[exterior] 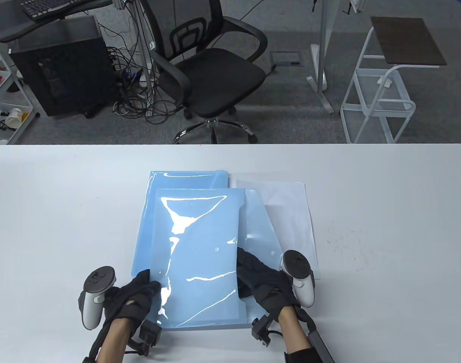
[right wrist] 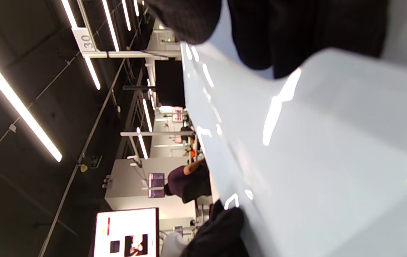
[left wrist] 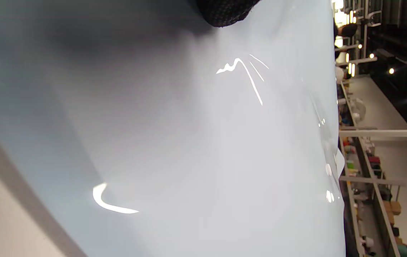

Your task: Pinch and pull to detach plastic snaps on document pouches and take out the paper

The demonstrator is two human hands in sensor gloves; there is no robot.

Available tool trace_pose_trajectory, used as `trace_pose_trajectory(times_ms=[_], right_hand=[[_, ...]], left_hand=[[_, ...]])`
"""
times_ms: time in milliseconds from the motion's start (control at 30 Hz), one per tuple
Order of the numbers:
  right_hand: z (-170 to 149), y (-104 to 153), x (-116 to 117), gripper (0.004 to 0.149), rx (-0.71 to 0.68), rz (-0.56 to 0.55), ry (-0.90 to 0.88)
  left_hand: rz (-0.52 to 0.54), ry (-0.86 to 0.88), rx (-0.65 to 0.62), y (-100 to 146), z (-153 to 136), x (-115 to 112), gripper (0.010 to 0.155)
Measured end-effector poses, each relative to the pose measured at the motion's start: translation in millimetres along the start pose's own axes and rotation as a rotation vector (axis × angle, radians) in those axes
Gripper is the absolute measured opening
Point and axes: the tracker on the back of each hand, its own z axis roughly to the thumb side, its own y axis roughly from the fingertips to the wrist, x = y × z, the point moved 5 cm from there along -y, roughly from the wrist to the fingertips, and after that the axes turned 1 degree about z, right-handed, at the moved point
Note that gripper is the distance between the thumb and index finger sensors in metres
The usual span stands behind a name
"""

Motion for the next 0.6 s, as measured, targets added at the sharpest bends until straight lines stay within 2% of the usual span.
trace_pose_trajectory(times_ms=[67, 200, 267, 300, 433, 600], right_hand=[[-0.6, 0.4, -0.1, 0.061, 0.003, 0.008, -0.001], [-7.6, -0.1, 4.1, 0.082, 0.044, 0.061, -0.017], [-12.3, -2.0, 9.2, 0.084, 0.078, 0.096, 0.043], [-12.9, -2.9, 10.4, 0.080, 0.089, 0.094, 0.069], [-3.2, -0.5, 0.6, 0.054, 0.108, -0.120, 0.191], [11.1, 10.4, -5.0, 0.051, 0.121, -0.316, 0.329]], left_hand=[[-0.007, 0.000, -0.003, 0.0, 0.1, -0.8, 0.050], [-0.051, 0.036, -0.013, -1.6, -1.3, -4.4, 0.050], [-0.118, 0.104, -0.028, -2.2, -0.1, -11.6, 0.050], [-0.127, 0.110, -0.034, -2.2, 0.8, -13.6, 0.050], [-0.087, 0.052, -0.034, -2.1, 1.6, -12.4, 0.050], [-0.061, 0.053, -0.040, -0.6, 3.2, -8.7, 0.049]])
